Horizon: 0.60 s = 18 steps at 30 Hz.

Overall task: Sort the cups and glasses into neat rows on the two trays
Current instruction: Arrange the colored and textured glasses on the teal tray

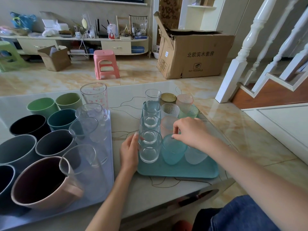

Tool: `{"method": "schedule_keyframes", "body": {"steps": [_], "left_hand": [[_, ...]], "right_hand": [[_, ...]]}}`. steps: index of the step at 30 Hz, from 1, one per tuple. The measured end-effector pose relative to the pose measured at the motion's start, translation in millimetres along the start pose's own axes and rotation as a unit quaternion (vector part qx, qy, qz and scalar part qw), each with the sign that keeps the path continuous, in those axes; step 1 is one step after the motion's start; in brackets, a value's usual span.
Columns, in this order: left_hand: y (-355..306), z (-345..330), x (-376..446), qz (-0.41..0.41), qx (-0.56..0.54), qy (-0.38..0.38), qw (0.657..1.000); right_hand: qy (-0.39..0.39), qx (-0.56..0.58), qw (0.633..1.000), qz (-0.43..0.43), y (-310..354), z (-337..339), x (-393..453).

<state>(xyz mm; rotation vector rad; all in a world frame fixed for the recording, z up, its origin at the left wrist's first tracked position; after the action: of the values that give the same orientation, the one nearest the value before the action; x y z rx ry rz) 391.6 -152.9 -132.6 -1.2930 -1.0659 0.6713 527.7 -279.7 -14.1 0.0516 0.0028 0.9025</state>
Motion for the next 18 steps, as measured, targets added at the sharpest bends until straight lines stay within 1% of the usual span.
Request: {"method": "schedule_keyframes", "body": {"steps": [3,5,7,9,11,14,16,18], "left_hand": [[1.3,0.7,0.1,-0.001,0.003,0.001,1.000],[1.9,0.9,0.4,-0.001,0.004,0.002,1.000],[2.0,0.2,0.5,-0.002,0.004,0.004,1.000],[2.1,-0.2,0.6,-0.004,0.004,0.004,1.000],[2.4,0.5,0.6,-0.004,0.003,0.001,1.000],[3.6,0.7,0.7,-0.002,0.006,-0.001,1.000],[2.8,-0.1,0.5,-0.002,0.007,-0.002,1.000],[2.0,-0.1,0.5,-0.002,0.009,-0.003,1.000]], "right_hand": [[0.003,0.003,1.000,-0.004,0.6,4.7,-3.2],[0.017,0.028,0.999,-0.036,-10.9,16.8,-4.2],[0.040,0.020,0.996,-0.079,-32.6,29.5,-3.9],[0.098,-0.008,0.988,-0.119,-55.3,32.1,-4.1],[0.191,-0.022,0.968,-0.164,-70.7,23.8,-9.9],[0.309,0.021,0.929,-0.205,-74.7,10.0,-25.1],[0.345,0.033,0.916,-0.200,-68.6,6.6,-32.2],[0.344,0.000,0.920,-0.188,-64.1,2.4,-33.0]]}}
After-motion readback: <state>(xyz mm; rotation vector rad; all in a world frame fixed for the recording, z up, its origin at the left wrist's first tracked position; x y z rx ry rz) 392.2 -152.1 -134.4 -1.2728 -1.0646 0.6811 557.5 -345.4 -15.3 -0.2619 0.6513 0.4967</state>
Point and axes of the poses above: each hand's wrist, its own x-axis towards the middle knuckle, its own z-axis out of the back of the hand, y = z × x, the point moved 6 cm from there along x, towards the middle knuckle, and after that the axes turned 9 degrees about -z, right-handed, at the moved point
